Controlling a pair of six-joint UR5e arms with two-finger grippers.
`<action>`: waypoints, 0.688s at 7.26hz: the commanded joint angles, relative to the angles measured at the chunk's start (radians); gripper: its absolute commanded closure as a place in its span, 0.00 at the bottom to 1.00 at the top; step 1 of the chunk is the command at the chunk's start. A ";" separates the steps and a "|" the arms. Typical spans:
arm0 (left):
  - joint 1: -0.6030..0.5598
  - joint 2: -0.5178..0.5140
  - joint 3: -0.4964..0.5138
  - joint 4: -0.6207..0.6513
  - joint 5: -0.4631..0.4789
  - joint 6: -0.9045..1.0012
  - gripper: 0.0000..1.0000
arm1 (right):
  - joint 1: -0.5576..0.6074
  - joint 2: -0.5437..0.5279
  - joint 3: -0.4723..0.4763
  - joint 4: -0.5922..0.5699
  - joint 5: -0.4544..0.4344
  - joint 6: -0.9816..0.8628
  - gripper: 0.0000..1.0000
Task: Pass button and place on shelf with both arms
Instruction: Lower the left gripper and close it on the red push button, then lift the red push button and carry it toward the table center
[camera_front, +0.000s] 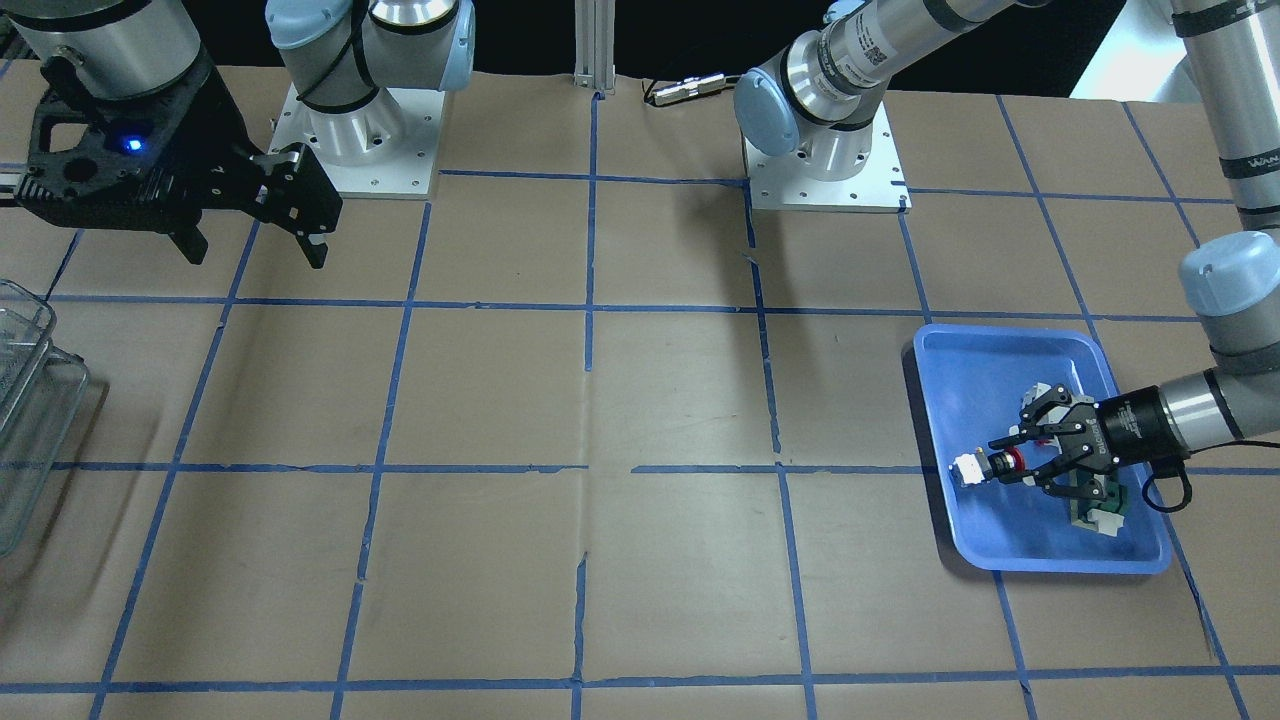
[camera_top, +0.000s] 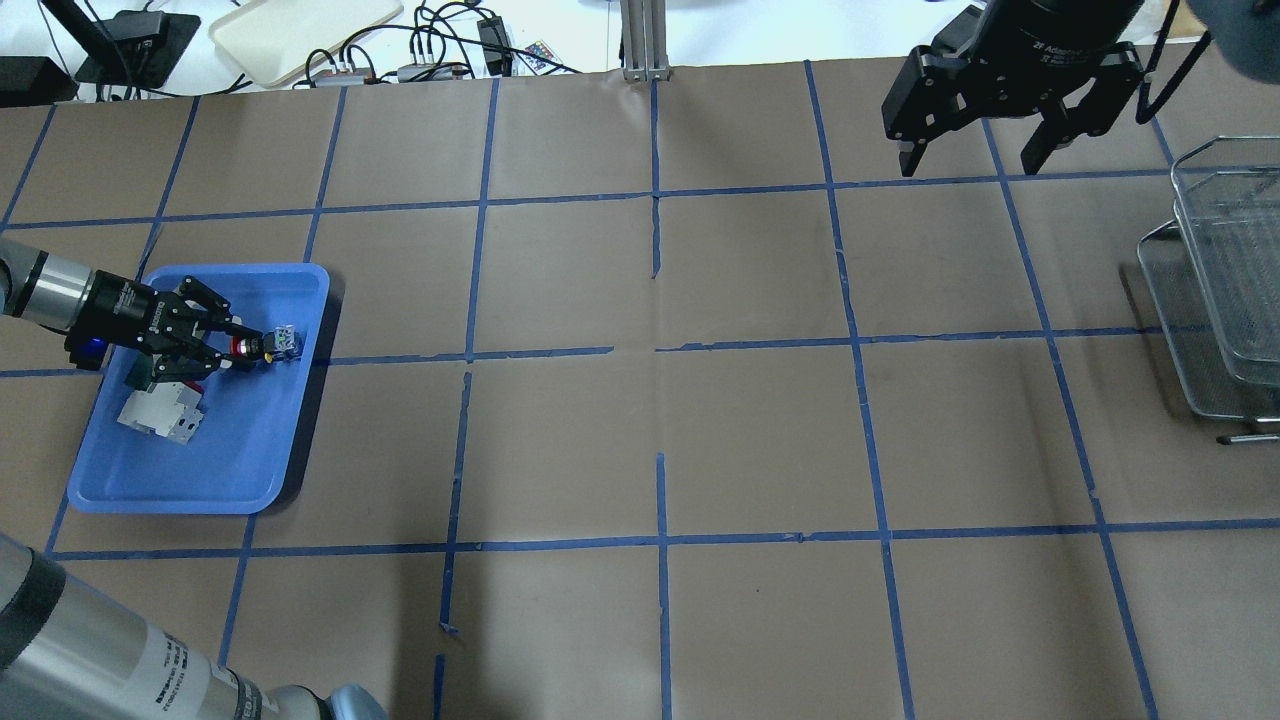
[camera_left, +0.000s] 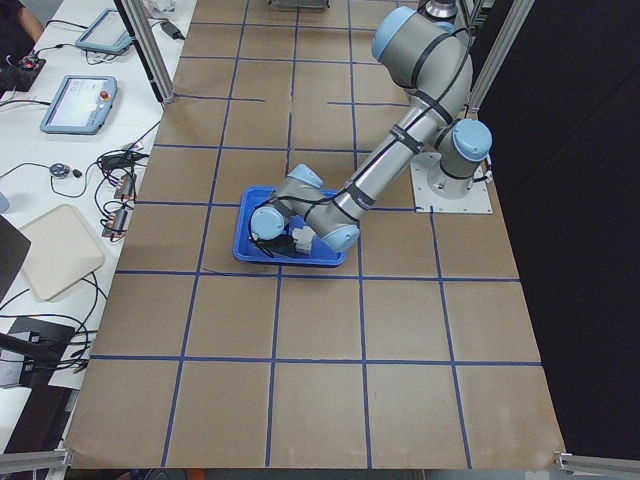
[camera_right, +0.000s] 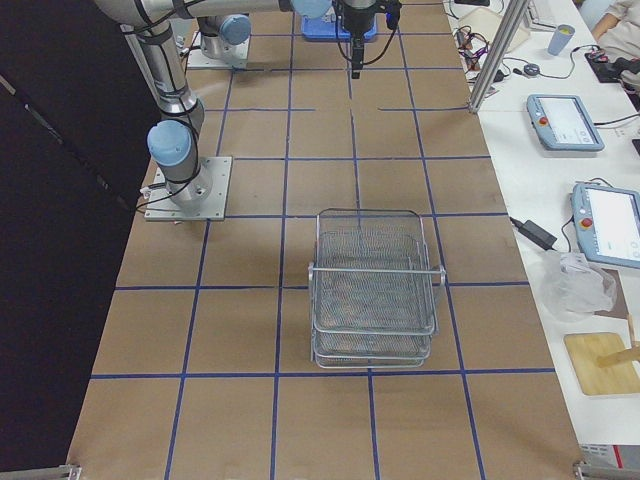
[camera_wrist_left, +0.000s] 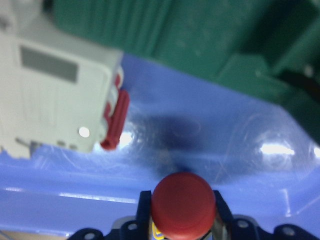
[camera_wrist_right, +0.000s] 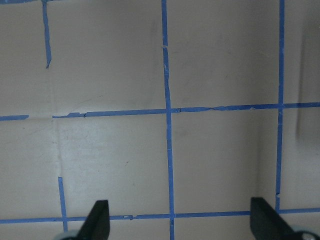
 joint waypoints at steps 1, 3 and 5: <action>-0.108 0.087 0.036 -0.103 -0.052 -0.014 1.00 | -0.004 0.000 -0.001 -0.043 -0.003 -0.004 0.00; -0.207 0.169 0.035 -0.249 -0.156 -0.012 1.00 | -0.018 0.001 -0.009 -0.059 0.008 -0.039 0.00; -0.350 0.239 0.021 -0.333 -0.253 -0.017 1.00 | -0.046 -0.018 -0.015 -0.060 0.014 -0.249 0.00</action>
